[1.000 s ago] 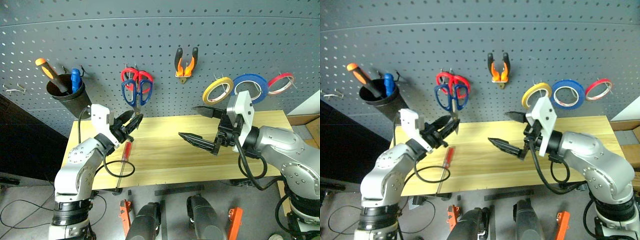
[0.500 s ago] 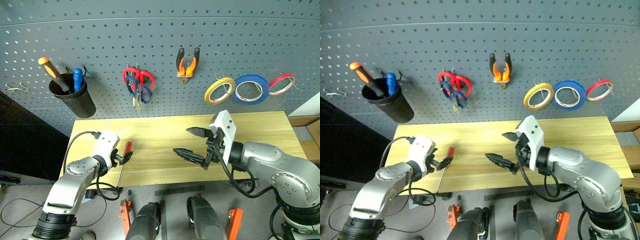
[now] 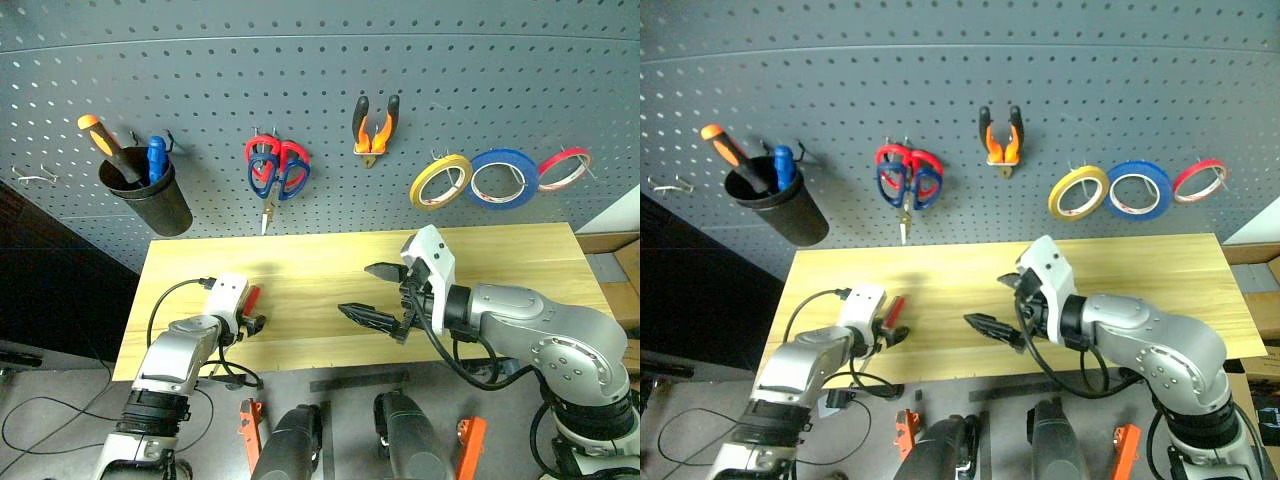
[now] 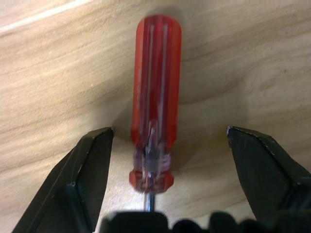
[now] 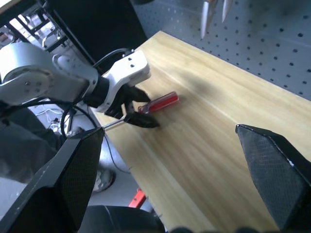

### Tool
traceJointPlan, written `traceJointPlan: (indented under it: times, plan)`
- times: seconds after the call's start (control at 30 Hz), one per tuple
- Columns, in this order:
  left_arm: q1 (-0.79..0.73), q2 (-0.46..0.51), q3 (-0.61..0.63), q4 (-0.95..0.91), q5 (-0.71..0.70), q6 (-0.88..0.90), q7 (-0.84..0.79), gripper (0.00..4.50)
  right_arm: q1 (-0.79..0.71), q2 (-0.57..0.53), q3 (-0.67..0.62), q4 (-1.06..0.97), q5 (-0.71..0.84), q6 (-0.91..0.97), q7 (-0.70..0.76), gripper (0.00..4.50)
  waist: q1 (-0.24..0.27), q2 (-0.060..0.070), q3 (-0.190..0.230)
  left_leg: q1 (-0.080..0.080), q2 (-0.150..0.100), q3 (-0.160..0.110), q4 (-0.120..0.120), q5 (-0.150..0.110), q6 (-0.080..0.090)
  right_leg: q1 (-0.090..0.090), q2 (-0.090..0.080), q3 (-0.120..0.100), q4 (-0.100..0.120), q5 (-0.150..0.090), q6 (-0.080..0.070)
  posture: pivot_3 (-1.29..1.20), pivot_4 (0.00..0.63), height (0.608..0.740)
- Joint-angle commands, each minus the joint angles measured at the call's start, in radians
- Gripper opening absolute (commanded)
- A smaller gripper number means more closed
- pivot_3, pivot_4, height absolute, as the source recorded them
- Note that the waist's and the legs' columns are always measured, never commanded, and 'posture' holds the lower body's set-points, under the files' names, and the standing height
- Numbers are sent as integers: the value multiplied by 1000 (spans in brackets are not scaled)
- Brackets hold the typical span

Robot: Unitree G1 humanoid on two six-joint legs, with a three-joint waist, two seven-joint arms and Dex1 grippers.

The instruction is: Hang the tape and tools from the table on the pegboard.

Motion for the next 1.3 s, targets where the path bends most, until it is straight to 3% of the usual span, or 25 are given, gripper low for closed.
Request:
traceJointPlan:
  times: [0.03,0.23,0.27,0.47,0.6,0.83,0.93,1.3]
  plan:
    - [23,-8,27,19,11,0,19,3040,-15,-11,-10,-44,20,2,9,4500,0,0,0,0,0,0,0,0,0,0,0,0,0,0,0,-248,293,740]
    - [59,5,66,-30,0,9,13,912,-29,-21,-29,-36,40,6,24,4500,-5,0,0,0,0,0,0,0,0,0,0,0,0,0,0,-245,290,740]
    - [70,9,70,-43,-1,12,11,805,-32,-23,-33,-34,46,4,31,4500,-7,0,0,0,0,0,0,0,0,0,0,0,0,0,0,-239,285,740]
    - [125,-9,165,-141,-14,-121,40,806,-58,-33,-37,-32,29,-63,76,4500,-5,0,0,0,0,0,0,0,0,0,0,0,0,0,0,-234,282,740]
    - [222,-10,216,-384,-29,-379,-9,806,-65,-53,-66,-64,21,-175,153,4500,1,-1,1,-2,0,0,0,0,0,-1,0,-1,-1,0,0,-220,276,740]
    - [304,-8,230,-593,6,-533,0,806,-119,-101,-48,-30,-69,-350,274,4500,2,-2,1,-2,0,0,-1,0,0,-1,0,-1,-4,0,0,-194,257,740]
    - [234,-2,235,-643,23,-585,14,806,-160,-101,-49,12,-75,-383,312,4500,5,-2,0,-2,1,0,0,0,-1,-1,0,-2,-2,0,0,-182,247,740]
    - [-103,-6,271,-652,36,-498,121,806,-202,-111,-45,109,-124,-441,388,4500,8,-5,-1,-5,1,0,1,0,-1,-3,0,-3,-2,1,-1,-153,220,740]
